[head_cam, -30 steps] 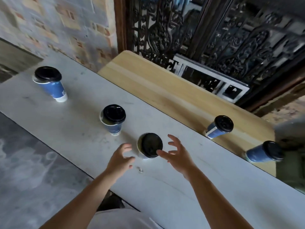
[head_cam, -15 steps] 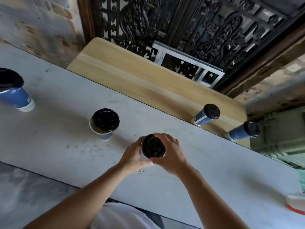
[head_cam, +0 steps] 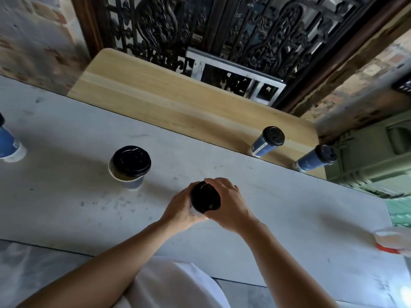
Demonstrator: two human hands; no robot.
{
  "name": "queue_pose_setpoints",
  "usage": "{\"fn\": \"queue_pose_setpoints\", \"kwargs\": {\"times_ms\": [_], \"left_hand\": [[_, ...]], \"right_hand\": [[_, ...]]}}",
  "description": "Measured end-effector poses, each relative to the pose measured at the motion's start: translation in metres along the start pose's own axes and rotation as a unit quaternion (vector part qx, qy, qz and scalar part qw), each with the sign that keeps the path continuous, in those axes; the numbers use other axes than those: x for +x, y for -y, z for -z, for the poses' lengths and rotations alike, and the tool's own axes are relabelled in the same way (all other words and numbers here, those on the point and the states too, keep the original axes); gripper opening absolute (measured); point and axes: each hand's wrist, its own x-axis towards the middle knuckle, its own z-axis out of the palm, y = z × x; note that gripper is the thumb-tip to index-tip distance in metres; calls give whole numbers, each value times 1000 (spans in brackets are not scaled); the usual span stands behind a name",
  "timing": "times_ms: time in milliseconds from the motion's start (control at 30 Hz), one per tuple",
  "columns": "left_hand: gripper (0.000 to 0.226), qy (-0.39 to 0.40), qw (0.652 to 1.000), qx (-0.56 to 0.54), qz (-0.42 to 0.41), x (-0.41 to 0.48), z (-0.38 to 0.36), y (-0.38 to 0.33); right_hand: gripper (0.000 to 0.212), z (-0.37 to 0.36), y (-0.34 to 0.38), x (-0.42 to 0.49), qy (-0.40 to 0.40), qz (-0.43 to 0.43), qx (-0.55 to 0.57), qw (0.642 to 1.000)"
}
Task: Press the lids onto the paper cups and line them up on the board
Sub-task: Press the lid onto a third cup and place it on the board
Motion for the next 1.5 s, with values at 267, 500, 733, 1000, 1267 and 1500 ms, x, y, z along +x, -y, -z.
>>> {"fn": "queue_pose_setpoints", "kwargs": {"times_ms": [267, 500, 733, 1000, 1267, 1500], "left_hand": [[26, 29, 905, -383, 185, 3, 15, -5], [34, -2, 926, -341, 162, 0, 12, -9], [31, -49, 951, -268, 146, 2, 6, -14], [28, -63, 976, -180, 102, 2, 6, -12], [31, -46, 978, -176, 104, 5, 7, -27], [27, -103, 944, -260, 176, -2, -4, -31]], "right_hand": [[90, -4, -14, -2, -18, -19, 127, 992], [64, -19, -19, -3, 7, -122, 482, 867], [27, -40, -25, -5, -63, -195, 632, 748], [28, -47, -21, -1, -99, -183, 584, 785], [22, -42, -25, 3, -59, -201, 655, 726], [26, -47, -33, -8, -31, -217, 714, 665]]}}
